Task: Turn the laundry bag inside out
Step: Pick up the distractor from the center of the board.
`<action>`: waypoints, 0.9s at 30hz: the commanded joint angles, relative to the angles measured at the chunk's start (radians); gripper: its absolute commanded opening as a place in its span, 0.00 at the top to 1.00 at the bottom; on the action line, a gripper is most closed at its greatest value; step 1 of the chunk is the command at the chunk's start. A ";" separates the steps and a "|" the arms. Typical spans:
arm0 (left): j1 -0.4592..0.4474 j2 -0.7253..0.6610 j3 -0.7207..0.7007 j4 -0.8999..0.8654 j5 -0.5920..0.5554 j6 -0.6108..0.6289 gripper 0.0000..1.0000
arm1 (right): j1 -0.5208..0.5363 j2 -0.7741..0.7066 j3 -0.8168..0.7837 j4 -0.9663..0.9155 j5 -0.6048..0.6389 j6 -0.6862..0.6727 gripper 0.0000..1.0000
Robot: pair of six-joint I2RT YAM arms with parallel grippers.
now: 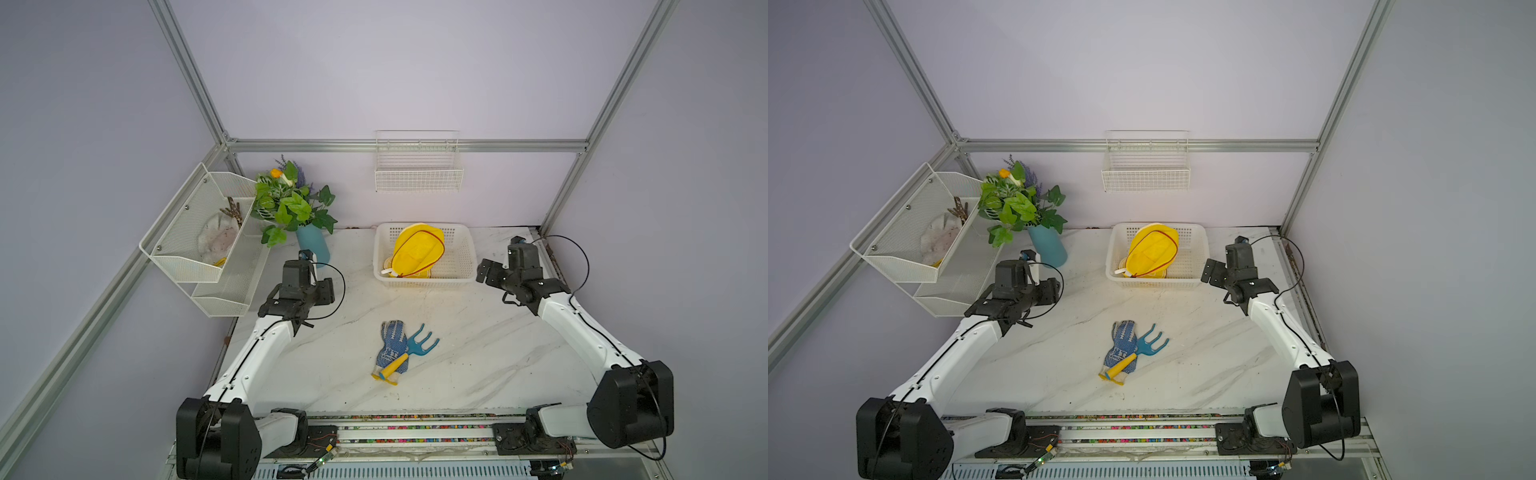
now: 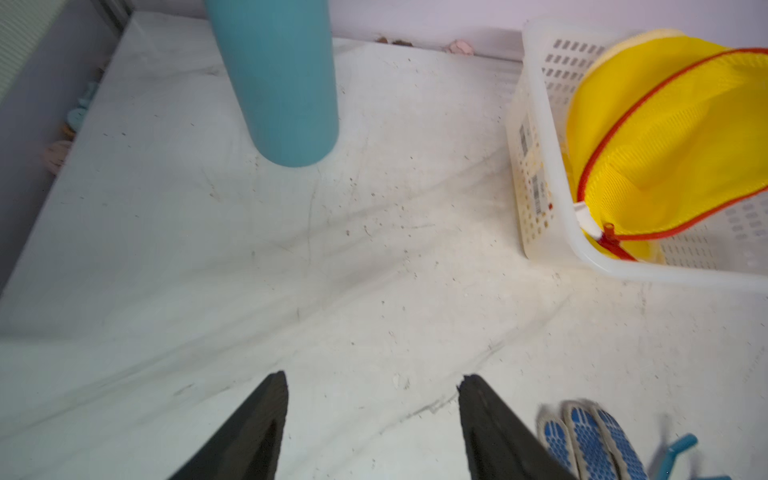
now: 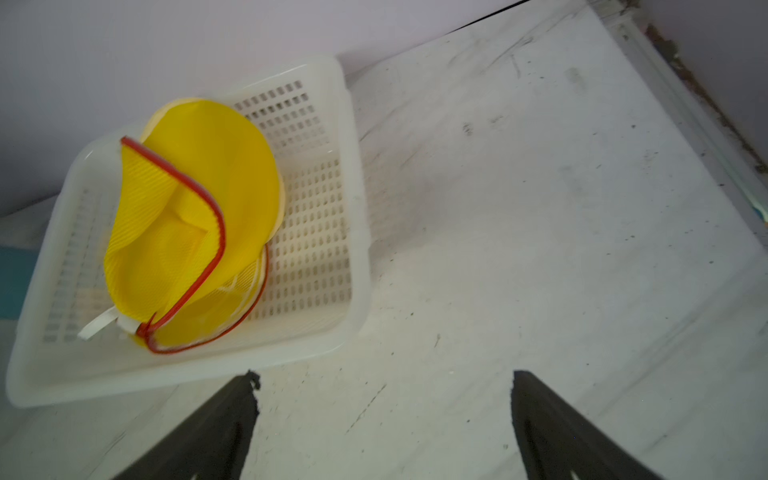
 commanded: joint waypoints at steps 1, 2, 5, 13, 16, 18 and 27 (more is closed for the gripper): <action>-0.063 -0.004 0.061 -0.181 0.051 -0.084 0.36 | 0.148 -0.048 0.027 -0.173 -0.027 0.055 0.00; -0.082 0.004 0.057 -0.209 0.066 -0.102 0.39 | 0.189 -0.054 0.013 -0.185 -0.032 0.076 0.00; -0.164 0.061 0.076 -0.291 0.103 -0.140 0.41 | 0.269 -0.047 -0.029 -0.225 -0.035 0.116 0.00; -0.457 0.306 0.228 -0.385 0.172 -0.161 0.32 | 0.292 -0.018 -0.039 -0.275 0.019 0.092 0.00; -0.512 0.362 0.263 -0.399 0.178 -0.151 0.29 | 0.292 0.008 -0.008 -0.305 0.040 0.079 0.00; -0.532 0.385 0.280 -0.399 0.181 -0.149 0.28 | 0.292 0.017 -0.001 -0.310 0.038 0.072 0.00; -0.639 0.508 0.367 -0.525 0.171 -0.069 0.11 | 0.290 0.012 -0.010 -0.342 0.096 0.075 0.00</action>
